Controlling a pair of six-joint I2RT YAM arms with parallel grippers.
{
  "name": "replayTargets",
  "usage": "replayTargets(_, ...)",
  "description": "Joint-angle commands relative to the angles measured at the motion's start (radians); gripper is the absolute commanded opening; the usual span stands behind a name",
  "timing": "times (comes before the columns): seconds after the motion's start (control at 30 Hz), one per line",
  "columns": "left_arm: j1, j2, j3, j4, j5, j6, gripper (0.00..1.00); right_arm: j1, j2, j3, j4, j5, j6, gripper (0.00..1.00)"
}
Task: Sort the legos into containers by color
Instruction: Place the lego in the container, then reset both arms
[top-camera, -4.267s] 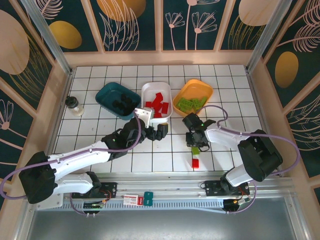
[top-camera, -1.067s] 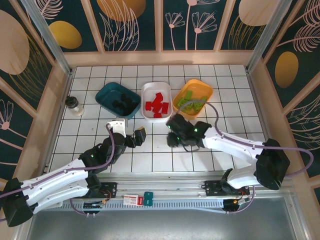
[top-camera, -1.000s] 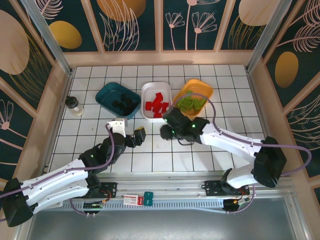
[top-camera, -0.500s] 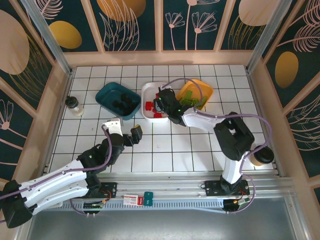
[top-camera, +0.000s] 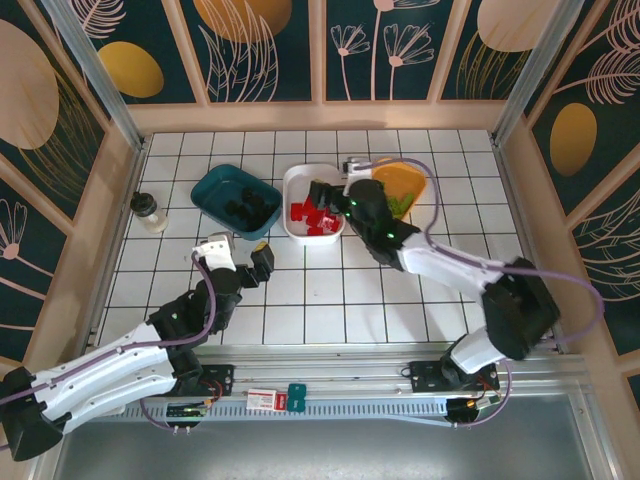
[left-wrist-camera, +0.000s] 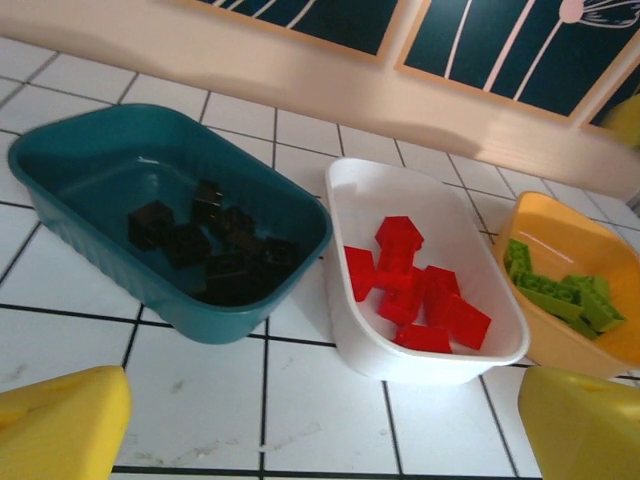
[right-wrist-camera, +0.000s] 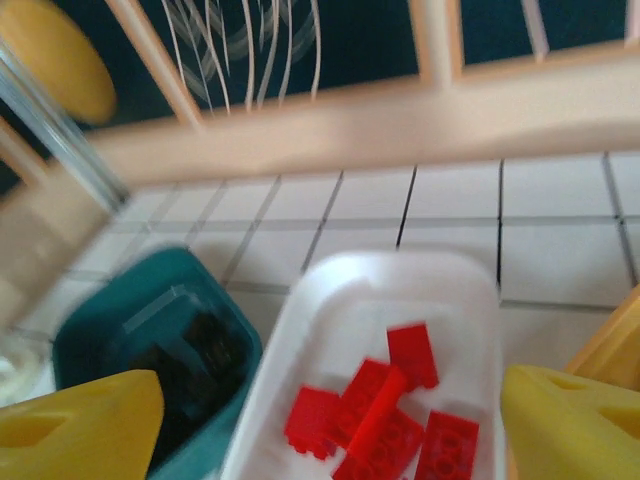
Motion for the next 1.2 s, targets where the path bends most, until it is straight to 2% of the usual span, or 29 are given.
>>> replayTargets(0.0,0.000,0.065,0.038,0.019,-0.073,0.077,0.99,0.000,-0.108,-0.095,0.071,0.098,-0.006,0.92)
replayTargets(0.1,0.000,0.165,0.071,0.025,-0.180,0.078,0.99,-0.010,-0.183,-0.187,0.072,0.128,-0.023,0.93)
replayTargets(0.17,0.008,0.204,0.059,0.135,-0.227,0.160,0.99,-0.015,-0.223,-0.262,0.117,0.139,-0.025,0.95)
replayTargets(0.23,0.074,0.221,0.046,0.233,-0.174,0.221,0.99,-0.025,-0.251,-0.323,0.157,0.144,-0.007,0.97)
replayTargets(0.37,0.322,0.232,0.000,0.339,0.039,0.219,0.99,-0.041,-0.287,-0.389,0.197,0.179,0.036,0.99)
replayTargets(0.43,0.396,0.248,-0.015,0.386,0.044,0.251,0.99,-0.047,-0.297,-0.402,0.200,0.209,0.050,0.99)
replayTargets(0.6,0.570,0.385,0.003,0.481,-0.045,0.354,0.99,-0.081,-0.317,-0.425,0.224,0.254,0.051,0.99)
replayTargets(0.67,0.642,0.452,0.012,0.533,-0.029,0.414,0.99,-0.097,-0.327,-0.427,0.226,0.251,0.044,0.99)
replayTargets(0.8,0.724,0.531,-0.057,0.762,0.069,0.529,0.99,-0.134,-0.341,-0.435,0.219,0.223,0.040,0.99)
replayTargets(0.87,0.738,0.578,-0.138,0.988,0.096,0.598,0.99,-0.157,-0.347,-0.440,0.206,0.214,0.053,0.99)
replayTargets(0.97,0.779,0.664,-0.205,1.207,0.197,0.586,0.99,-0.189,-0.355,-0.451,0.197,0.190,0.057,0.99)
replayTargets(1.07,0.795,0.774,-0.248,1.408,0.245,0.601,0.99,-0.216,-0.369,-0.462,0.196,0.164,0.054,0.99)
replayTargets(1.13,0.828,0.750,-0.205,1.277,0.322,0.571,0.98,-0.239,-0.381,-0.473,0.204,0.164,0.050,0.99)
replayTargets(1.17,0.852,0.757,-0.207,1.282,0.367,0.559,0.99,-0.247,-0.385,-0.482,0.218,0.165,0.044,0.99)
